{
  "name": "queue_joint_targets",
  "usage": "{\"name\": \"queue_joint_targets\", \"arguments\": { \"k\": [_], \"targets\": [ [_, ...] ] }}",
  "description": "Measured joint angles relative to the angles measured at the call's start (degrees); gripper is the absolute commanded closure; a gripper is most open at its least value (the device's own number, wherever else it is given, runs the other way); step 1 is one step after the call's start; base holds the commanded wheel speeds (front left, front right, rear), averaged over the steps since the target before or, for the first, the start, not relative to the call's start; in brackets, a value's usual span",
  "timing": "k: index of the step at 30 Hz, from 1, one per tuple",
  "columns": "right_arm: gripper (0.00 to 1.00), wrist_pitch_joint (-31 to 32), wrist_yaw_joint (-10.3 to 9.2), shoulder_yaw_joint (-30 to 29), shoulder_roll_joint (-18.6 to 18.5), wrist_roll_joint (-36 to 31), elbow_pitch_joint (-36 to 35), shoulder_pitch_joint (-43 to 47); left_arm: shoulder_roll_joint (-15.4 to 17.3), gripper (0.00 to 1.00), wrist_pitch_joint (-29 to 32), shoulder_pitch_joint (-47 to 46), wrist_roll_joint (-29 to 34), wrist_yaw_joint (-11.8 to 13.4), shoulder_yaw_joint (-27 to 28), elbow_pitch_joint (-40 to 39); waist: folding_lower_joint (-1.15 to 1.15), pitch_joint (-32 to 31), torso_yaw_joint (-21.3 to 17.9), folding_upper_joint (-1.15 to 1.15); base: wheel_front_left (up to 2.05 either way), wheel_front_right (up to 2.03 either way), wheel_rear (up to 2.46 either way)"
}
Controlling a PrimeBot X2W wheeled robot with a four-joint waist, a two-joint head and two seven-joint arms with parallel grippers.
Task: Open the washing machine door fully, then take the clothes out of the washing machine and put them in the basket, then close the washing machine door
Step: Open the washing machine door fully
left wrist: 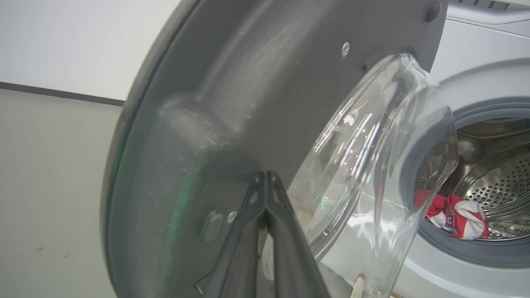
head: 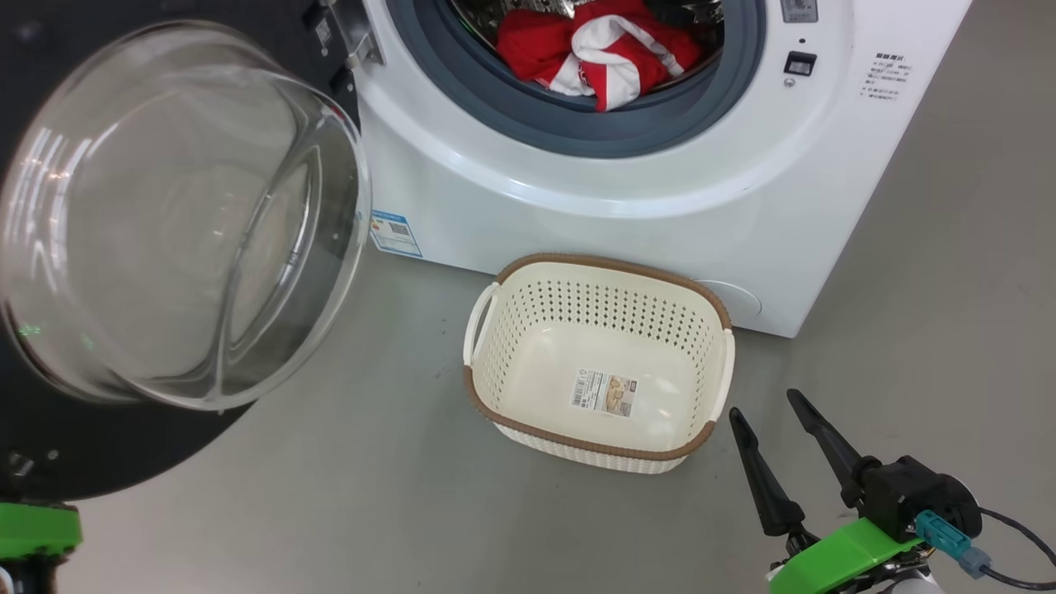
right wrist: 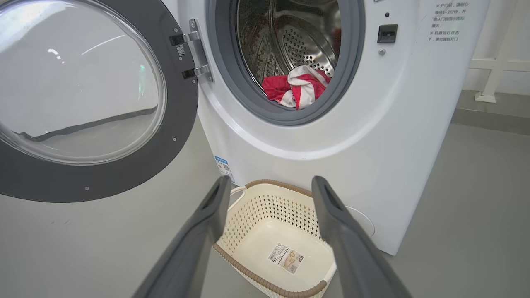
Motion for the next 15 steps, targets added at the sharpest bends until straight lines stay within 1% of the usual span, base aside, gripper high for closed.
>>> {"name": "queue_joint_targets", "arguments": {
  "k": [10,15],
  "targets": [
    [0.0,0.0,0.0,-0.08,-0.12,-1.05,0.08,-1.3,2.14,1.0,-0.01,-4.02,0.53,0.0,1.85,5.31,0.0,1.77,-0.61,0.0,0.0,0.0,0.0],
    [0.0,0.0,0.0,-0.09,-0.12,-1.05,0.09,-1.31,2.45,1.0,-0.01,-4.79,0.52,0.01,2.48,6.75,0.0,1.91,-1.01,0.0,0.0,0.0,0.0]
  ]
}}
